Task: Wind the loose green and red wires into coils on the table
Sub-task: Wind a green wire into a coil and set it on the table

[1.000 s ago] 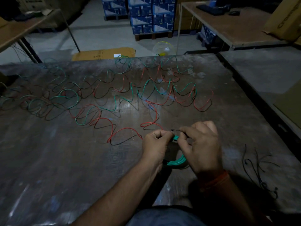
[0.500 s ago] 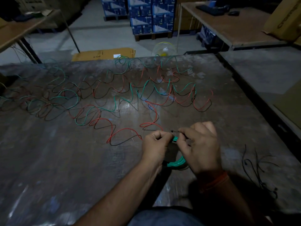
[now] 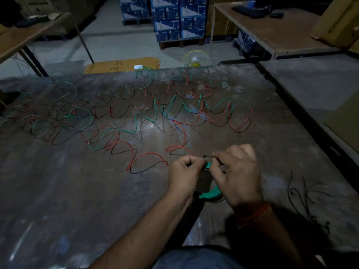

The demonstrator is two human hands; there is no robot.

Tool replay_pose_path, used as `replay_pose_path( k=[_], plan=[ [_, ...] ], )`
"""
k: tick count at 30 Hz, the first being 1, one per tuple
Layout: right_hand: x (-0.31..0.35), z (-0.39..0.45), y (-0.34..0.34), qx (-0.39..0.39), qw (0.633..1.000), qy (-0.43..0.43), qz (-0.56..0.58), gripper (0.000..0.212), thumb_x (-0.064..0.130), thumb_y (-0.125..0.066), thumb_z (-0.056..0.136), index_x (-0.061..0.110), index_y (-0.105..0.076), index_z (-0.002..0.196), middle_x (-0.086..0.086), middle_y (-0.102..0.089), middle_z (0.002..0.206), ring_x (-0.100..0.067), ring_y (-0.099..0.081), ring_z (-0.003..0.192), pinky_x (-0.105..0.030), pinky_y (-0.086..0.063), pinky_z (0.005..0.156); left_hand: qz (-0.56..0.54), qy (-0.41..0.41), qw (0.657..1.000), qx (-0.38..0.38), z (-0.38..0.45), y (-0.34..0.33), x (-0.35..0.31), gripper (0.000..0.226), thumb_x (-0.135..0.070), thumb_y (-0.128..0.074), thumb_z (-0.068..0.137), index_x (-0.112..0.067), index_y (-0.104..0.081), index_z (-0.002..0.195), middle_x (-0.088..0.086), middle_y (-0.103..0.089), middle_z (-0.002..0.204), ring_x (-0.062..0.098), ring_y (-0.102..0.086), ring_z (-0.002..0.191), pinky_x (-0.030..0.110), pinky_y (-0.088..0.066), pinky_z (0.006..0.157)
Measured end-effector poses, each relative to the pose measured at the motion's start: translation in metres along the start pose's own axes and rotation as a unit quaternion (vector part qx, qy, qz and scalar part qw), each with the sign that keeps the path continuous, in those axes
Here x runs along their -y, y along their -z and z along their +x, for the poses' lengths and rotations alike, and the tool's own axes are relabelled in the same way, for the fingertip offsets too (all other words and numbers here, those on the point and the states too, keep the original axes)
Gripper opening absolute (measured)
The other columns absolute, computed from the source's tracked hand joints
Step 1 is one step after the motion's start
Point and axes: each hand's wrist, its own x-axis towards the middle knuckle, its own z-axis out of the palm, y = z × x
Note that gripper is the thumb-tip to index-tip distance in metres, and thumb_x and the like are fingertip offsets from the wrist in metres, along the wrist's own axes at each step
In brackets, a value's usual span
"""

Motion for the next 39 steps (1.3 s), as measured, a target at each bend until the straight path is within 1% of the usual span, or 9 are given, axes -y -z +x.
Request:
replay_pose_path(
  k=[5,11,15,18,22,25,31,36,39],
  plan=[
    [0.001,0.001,0.000,0.022,1.000,-0.003,0.005,0.008,0.017,-0.066,0.080,0.017,-0.074,0.081,-0.001,-0.053,0.073,-0.023,-0.046,0.081,-0.029,-0.036,0.067,0.026,-0.037,0.999,0.012,-0.002,0.000,-0.001,0.012,-0.021,-0.071,0.067,-0.016,-0.065,0.057,0.005,-0.061,0.059,0.013,-0.050,0.058,0.026,-0.039,0.058],
    [-0.002,0.002,-0.003,0.029,0.998,-0.045,0.016,0.011,0.019,-0.070,0.078,0.023,-0.078,0.085,0.002,-0.059,0.076,-0.023,-0.051,0.082,-0.026,-0.038,0.072,0.024,-0.056,0.998,0.030,-0.005,0.000,-0.001,0.011,-0.023,-0.069,0.066,-0.015,-0.065,0.060,0.009,-0.062,0.062,0.015,-0.052,0.062,0.027,-0.040,0.060],
    [-0.002,0.001,-0.001,0.036,0.995,-0.075,0.047,0.012,0.024,-0.067,0.079,0.024,-0.078,0.086,0.004,-0.062,0.077,-0.022,-0.055,0.082,-0.029,-0.043,0.073,0.005,-0.059,0.996,0.071,-0.006,0.003,-0.004,0.014,-0.014,-0.074,0.083,-0.012,-0.067,0.071,0.009,-0.063,0.068,0.014,-0.053,0.065,0.025,-0.041,0.060],
    [-0.003,0.003,0.001,0.029,0.991,-0.099,0.085,0.010,0.025,-0.068,0.080,0.025,-0.078,0.084,0.007,-0.062,0.074,-0.020,-0.057,0.078,-0.031,-0.045,0.072,-0.020,-0.039,0.994,0.102,-0.011,0.002,-0.009,0.014,-0.010,-0.066,0.092,-0.011,-0.066,0.079,0.010,-0.065,0.074,0.011,-0.055,0.065,0.021,-0.044,0.058],
    [-0.003,0.005,0.005,0.013,0.984,-0.120,0.128,0.009,0.025,-0.070,0.081,0.026,-0.078,0.084,0.012,-0.063,0.074,-0.015,-0.060,0.078,-0.033,-0.047,0.075,-0.085,0.006,0.985,0.153,-0.016,0.002,-0.011,0.008,-0.012,-0.061,0.096,-0.008,-0.064,0.090,0.017,-0.067,0.085,0.019,-0.062,0.074,0.025,-0.051,0.067],
    [-0.004,0.005,0.006,-0.002,0.983,-0.125,0.137,0.009,0.026,-0.071,0.081,0.026,-0.079,0.086,0.013,-0.064,0.075,-0.013,-0.061,0.079,-0.033,-0.048,0.075,-0.119,0.035,0.974,0.187,-0.021,0.003,-0.016,0.007,-0.013,-0.058,0.097,-0.008,-0.062,0.096,0.011,-0.070,0.080,0.016,-0.065,0.066,0.025,-0.053,0.064],
    [0.000,0.001,0.010,-0.042,0.981,-0.111,0.151,0.015,0.021,-0.069,0.087,0.024,-0.078,0.098,0.009,-0.064,0.079,-0.012,-0.059,0.083,-0.025,-0.047,0.077,-0.117,0.069,0.974,0.181,-0.022,0.002,-0.022,0.010,-0.016,-0.056,0.097,-0.017,-0.057,0.087,-0.005,-0.055,0.056,0.003,-0.047,0.046,0.017,-0.040,0.046],
    [0.004,0.002,0.015,-0.044,0.976,-0.117,0.178,0.015,0.019,-0.068,0.089,0.024,-0.079,0.099,0.007,-0.061,0.076,-0.015,-0.059,0.081,-0.035,-0.050,0.074,-0.164,0.096,0.965,0.181,-0.019,0.004,-0.021,0.002,-0.019,-0.060,0.094,-0.018,-0.058,0.095,-0.007,-0.053,0.064,0.000,-0.038,0.048,0.014,-0.025,0.041],
    [0.007,0.003,0.024,-0.041,0.980,-0.098,0.171,0.010,0.013,-0.072,0.089,0.021,-0.078,0.092,0.005,-0.058,0.073,-0.017,-0.058,0.077,-0.037,-0.048,0.071,-0.209,0.112,0.953,0.189,-0.023,0.003,-0.022,0.017,-0.018,-0.063,0.091,-0.014,-0.059,0.107,-0.003,-0.056,0.074,0.000,-0.037,0.048,0.013,-0.025,0.040]
  ],
)
